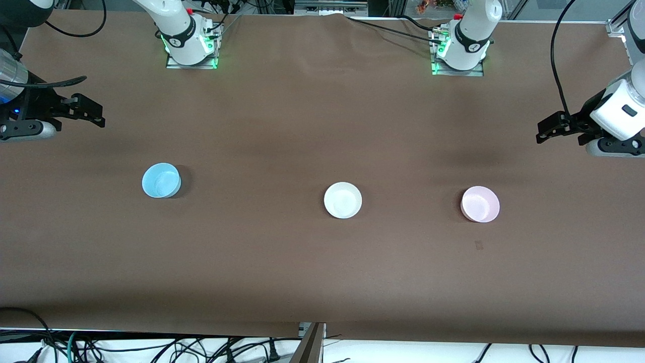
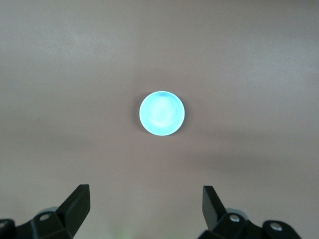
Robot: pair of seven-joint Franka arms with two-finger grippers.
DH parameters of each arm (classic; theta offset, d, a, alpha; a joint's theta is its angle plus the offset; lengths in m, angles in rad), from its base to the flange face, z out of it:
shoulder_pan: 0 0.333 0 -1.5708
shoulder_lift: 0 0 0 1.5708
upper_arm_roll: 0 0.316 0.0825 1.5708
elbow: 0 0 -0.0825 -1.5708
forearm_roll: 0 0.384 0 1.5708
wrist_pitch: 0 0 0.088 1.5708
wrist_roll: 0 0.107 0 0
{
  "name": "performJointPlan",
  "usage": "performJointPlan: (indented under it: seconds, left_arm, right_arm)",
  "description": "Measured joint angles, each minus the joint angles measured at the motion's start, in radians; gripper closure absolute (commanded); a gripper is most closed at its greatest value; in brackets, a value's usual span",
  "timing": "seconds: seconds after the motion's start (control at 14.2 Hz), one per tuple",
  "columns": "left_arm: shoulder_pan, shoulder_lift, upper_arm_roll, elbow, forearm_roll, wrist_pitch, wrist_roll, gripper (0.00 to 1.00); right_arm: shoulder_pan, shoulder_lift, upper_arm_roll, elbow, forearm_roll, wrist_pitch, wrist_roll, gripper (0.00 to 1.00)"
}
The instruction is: Stack pink and blue bowls on white bowl
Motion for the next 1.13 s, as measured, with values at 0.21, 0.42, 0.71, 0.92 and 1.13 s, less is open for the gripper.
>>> performJointPlan:
  seconds: [0.21,0.42,0.71,0.92,1.13]
  left_arm:
    - [0.0,0.007,0.0,0.0,0.0,-0.022,0.0,0.0]
    - [0.001,0.009,0.001,0.0,0.0,-0.038,0.0,0.0]
    - [0.043,0.028,0.002,0.0,0.0,-0.043,0.016,0.0]
    - [0.066,0.049,0.002,0.015,0.0,-0.043,0.044,0.0]
    - [0.066,0.056,0.0,0.032,-0.004,-0.042,0.044,0.0]
  right_arm:
    - [0.0,0.0,0.0,0.0,0.0,0.0,0.0,0.0]
    - [0.0,0.0,0.0,0.0,0.0,0.0,0.0,0.0]
    - [0.0,0.0,0.0,0.0,0.0,0.0,0.0,0.0]
    - [0.0,0.0,0.0,0.0,0.0,0.0,0.0,0.0]
    - [0.0,0.0,0.0,0.0,0.0,0.0,0.0,0.0]
